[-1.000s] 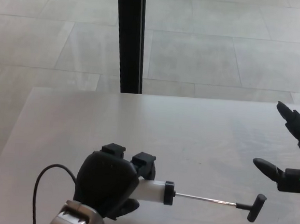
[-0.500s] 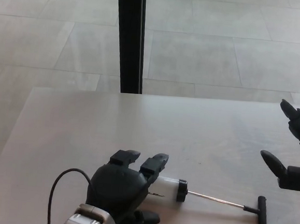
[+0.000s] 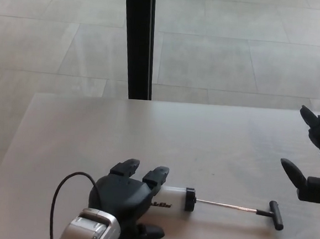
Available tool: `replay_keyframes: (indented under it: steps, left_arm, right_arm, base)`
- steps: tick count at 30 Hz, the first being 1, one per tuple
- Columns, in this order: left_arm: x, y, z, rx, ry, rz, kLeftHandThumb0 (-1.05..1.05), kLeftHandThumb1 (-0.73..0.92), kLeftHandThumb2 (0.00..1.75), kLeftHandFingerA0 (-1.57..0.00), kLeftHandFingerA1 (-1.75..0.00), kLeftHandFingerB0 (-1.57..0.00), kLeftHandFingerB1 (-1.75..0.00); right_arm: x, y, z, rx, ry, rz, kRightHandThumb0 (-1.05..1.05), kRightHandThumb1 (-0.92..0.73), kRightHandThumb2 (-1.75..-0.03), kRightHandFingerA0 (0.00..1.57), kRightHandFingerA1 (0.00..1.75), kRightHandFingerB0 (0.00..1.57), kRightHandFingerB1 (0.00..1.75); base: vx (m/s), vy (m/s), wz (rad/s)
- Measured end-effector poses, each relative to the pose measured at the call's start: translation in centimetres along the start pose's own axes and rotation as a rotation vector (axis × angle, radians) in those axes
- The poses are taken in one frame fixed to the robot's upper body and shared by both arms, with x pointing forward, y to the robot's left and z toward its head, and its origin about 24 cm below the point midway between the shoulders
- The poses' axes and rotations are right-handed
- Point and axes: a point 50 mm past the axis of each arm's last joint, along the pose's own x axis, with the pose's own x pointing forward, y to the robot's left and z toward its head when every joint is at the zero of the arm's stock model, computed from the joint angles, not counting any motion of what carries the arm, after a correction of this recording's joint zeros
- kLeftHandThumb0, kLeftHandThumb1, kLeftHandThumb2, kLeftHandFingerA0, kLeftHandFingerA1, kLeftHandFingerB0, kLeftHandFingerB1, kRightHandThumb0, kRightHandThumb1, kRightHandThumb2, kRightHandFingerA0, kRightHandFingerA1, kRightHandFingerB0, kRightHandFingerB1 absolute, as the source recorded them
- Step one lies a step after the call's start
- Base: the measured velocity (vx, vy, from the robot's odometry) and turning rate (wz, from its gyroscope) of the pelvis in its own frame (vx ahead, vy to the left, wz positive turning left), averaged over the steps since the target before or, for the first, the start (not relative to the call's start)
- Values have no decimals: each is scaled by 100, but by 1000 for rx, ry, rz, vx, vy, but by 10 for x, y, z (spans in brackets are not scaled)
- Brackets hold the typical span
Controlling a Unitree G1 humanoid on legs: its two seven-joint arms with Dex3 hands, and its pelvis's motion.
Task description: The robot uses its left hand to lift the air pump kept on the middle of the desk and use the right hand to pull out the handle
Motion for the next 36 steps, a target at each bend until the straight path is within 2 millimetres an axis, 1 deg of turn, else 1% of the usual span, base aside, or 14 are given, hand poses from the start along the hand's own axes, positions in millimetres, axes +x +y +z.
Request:
replay_keyframes:
  steps: [7,8,9,13,17,21,25,28,29,30,32,33,34,36]
  left_arm:
    - [-11,59,-50,-93,116,194,-92,71,107,0,-26,0,-8]
    - [-13,67,-56,-104,126,221,-83,85,65,0,0,0,-22]
    - [-15,73,-61,-114,134,244,-100,75,110,0,-18,-7,-2]
    - [-29,102,-88,-160,185,348,-83,64,100,0,-26,-3,-21]
    - [-41,118,-107,-226,221,418,-98,65,98,0,-18,-8,-21]
    - [-54,130,-126,-293,262,477,-76,65,99,0,-27,-1,-26]
    - [-76,127,-154,-356,350,504,-88,71,103,0,-20,-4,-13]
    - [-100,117,-179,-415,447,506,-77,61,98,0,-33,-1,-27]
    - [-107,112,-186,-433,474,502,-70,78,63,-11,-66,-5,-29]
    - [-113,107,-193,-454,503,496,-70,59,98,0,-54,-4,-30]
    - [-132,93,-209,-505,581,483,-69,61,97,-2,-47,0,-30]
    - [-143,85,-217,-532,621,474,-62,81,69,-3,-38,-4,-19]
    - [-151,79,-223,-554,655,468,-80,69,103,0,-23,-1,-19]
    - [-169,68,-234,-593,719,458,-76,64,98,0,-28,-2,-26]
  right_arm:
    - [-3,-13,-4,25,13,-45,-102,-64,-100,0,16,0,0]
    - [-3,-14,-5,25,14,-48,-101,-64,-99,0,15,0,0]
    - [-3,-15,-5,24,15,-52,-100,-64,-99,0,16,0,0]
    - [-6,-26,-9,13,29,-73,-101,-65,-103,0,13,0,0]
    - [-9,-36,-14,0,45,-94,-105,-67,-98,0,11,3,3]
    - [-13,-47,-20,-10,68,-114,-105,-65,-96,0,14,0,3]
    - [-25,-63,-34,-27,118,-148,-105,-65,-99,0,20,0,7]
    - [-39,-81,-49,-48,181,-186,-103,-64,-101,0,12,8,5]
    - [-43,-86,-54,-54,199,-197,-105,-63,-101,0,14,7,0]
    - [-48,-91,-59,-62,220,-208,-104,-62,-99,0,15,0,0]
    - [-61,-104,-70,-77,270,-239,-101,-63,-98,0,18,2,0]
    - [-68,-112,-76,-86,298,-257,-91,-58,-96,0,24,0,7]
    - [-74,-118,-80,-93,321,-272,-98,-59,-98,0,19,0,8]
    - [-86,-130,-89,-105,365,-300,-101,-62,-100,0,13,8,6]
  base:
    - [0,0,0]
    - [0,0,0]
    - [0,0,0]
    - [0,0,0]
    - [0,0,0]
    - [0,0,0]
    - [0,0,0]
    - [0,0,0]
    - [0,0,0]
    - [0,0,0]
    - [0,0,0]
    - [0,0,0]
    - [0,0,0]
    - [0,0,0]
